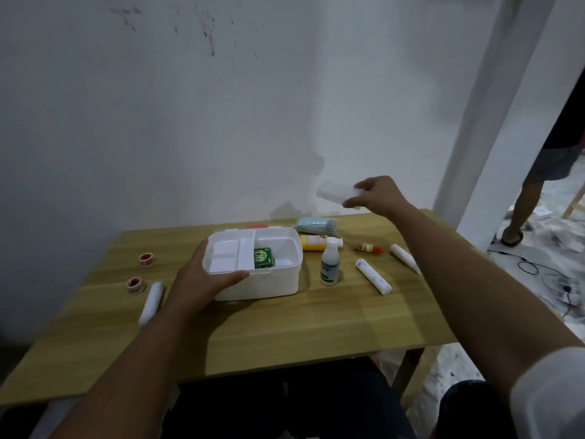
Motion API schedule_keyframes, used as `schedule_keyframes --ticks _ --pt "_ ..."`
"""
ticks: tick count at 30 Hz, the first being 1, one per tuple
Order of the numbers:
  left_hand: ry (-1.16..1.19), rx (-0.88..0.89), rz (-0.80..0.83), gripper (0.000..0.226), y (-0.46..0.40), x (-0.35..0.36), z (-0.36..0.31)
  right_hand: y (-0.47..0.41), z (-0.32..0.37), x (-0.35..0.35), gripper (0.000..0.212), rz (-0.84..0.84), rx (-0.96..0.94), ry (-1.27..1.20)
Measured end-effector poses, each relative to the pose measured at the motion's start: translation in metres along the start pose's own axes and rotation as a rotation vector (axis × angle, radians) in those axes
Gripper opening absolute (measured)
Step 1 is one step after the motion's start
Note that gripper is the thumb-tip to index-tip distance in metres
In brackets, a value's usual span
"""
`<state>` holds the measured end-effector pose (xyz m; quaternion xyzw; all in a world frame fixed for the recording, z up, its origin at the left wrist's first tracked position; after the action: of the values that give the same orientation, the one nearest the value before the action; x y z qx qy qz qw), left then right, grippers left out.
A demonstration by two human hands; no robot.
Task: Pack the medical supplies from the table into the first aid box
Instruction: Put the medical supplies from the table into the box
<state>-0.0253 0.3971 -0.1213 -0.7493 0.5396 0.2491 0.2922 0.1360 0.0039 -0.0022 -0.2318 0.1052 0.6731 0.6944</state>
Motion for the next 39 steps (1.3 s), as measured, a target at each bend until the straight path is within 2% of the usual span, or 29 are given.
schedule_keyframes --ticks 6,14,18,22,26,31,36,39 --pt "0.029 0.019 -0.017 0.105 0.004 -0.003 -0.004 0.022 0.052 0.079 0.080 0.261 -0.153 0.189" --pt "0.046 0.024 -0.011 0.105 0.004 -0.002 -0.005 0.048 0.057 0.154 0.067 0.511 -0.196 0.469" --pt "0.038 0.032 0.000 0.106 0.003 -0.001 -0.006 0.050 0.051 0.175 0.075 0.482 -0.196 0.530" --pt "0.016 0.020 0.004 0.117 0.003 -0.002 -0.001 0.050 0.050 0.186 0.075 0.448 -0.211 0.544" --pt "0.011 0.034 0.000 0.112 0.002 -0.001 -0.003 0.053 0.048 0.202 0.075 0.451 -0.228 0.552" --pt "0.015 0.034 0.003 0.108 0.001 0.000 -0.002 0.061 0.047 0.219 0.061 0.453 -0.257 0.566" --pt "-0.015 0.001 -0.005 0.117 0.000 0.000 0.002 0.065 0.049 0.234 0.038 0.457 -0.274 0.591" --pt "-0.021 -0.011 0.006 0.122 -0.001 0.000 0.004 0.067 0.051 0.239 0.035 0.472 -0.289 0.575"
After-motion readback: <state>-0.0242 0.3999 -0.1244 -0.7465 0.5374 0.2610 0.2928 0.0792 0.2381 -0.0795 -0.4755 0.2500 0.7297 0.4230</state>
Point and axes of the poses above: each hand's wrist, its own y-axis away from the middle knuckle, its own x-axis out of the palm, z = x × y, the point moved 9 cm from there along -y, towards the middle knuckle, and after that the axes turned 13 degrees about -y, right-handed, at the moved point
